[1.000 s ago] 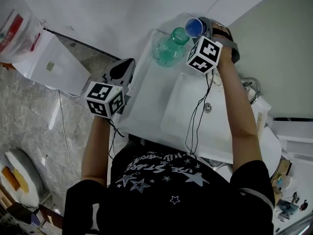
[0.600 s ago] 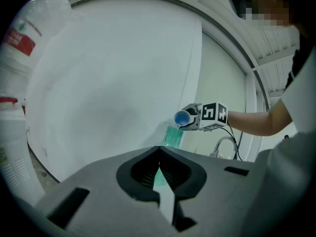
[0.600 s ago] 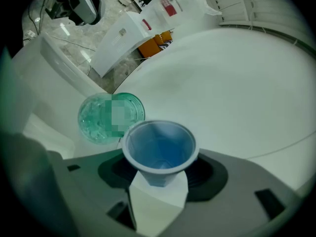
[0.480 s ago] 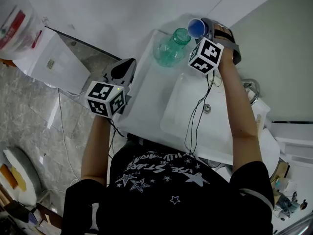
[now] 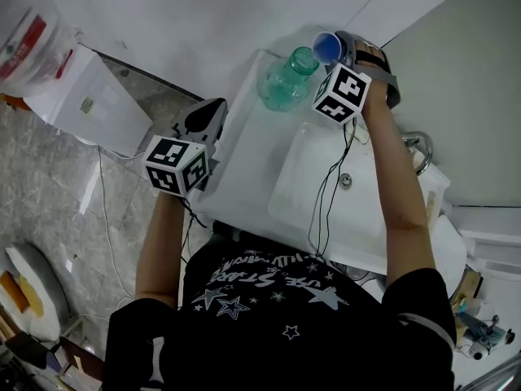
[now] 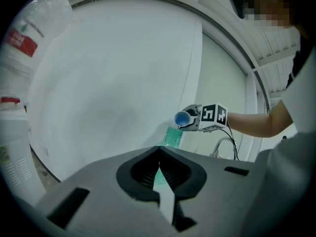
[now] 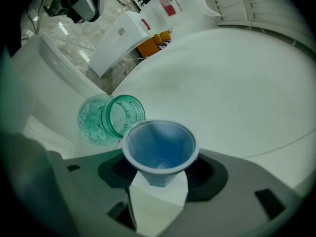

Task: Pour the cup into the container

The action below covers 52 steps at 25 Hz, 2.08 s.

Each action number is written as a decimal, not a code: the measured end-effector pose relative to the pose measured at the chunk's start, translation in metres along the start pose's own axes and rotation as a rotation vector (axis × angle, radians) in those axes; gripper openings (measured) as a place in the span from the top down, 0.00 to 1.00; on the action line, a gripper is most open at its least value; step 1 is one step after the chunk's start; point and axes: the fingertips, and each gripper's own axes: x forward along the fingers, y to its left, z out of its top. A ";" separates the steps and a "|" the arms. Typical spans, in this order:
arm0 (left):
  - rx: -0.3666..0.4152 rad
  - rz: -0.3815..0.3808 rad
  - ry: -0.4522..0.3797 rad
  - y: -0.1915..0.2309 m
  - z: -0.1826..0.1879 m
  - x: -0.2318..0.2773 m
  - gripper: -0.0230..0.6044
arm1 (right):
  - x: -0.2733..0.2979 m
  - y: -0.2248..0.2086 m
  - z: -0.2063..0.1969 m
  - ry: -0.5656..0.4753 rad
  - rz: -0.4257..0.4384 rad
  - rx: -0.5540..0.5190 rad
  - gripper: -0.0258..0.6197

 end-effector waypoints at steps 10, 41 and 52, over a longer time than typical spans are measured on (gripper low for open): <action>-0.007 0.017 -0.007 -0.001 0.002 -0.016 0.94 | -0.013 0.010 0.002 -0.091 0.126 0.270 0.54; 0.002 0.063 0.060 -0.051 -0.044 -0.078 0.94 | -0.138 0.148 0.065 -0.615 0.511 0.967 0.53; -0.018 0.104 0.129 -0.056 -0.086 -0.094 0.94 | -0.154 0.235 0.095 -0.689 0.619 0.956 0.52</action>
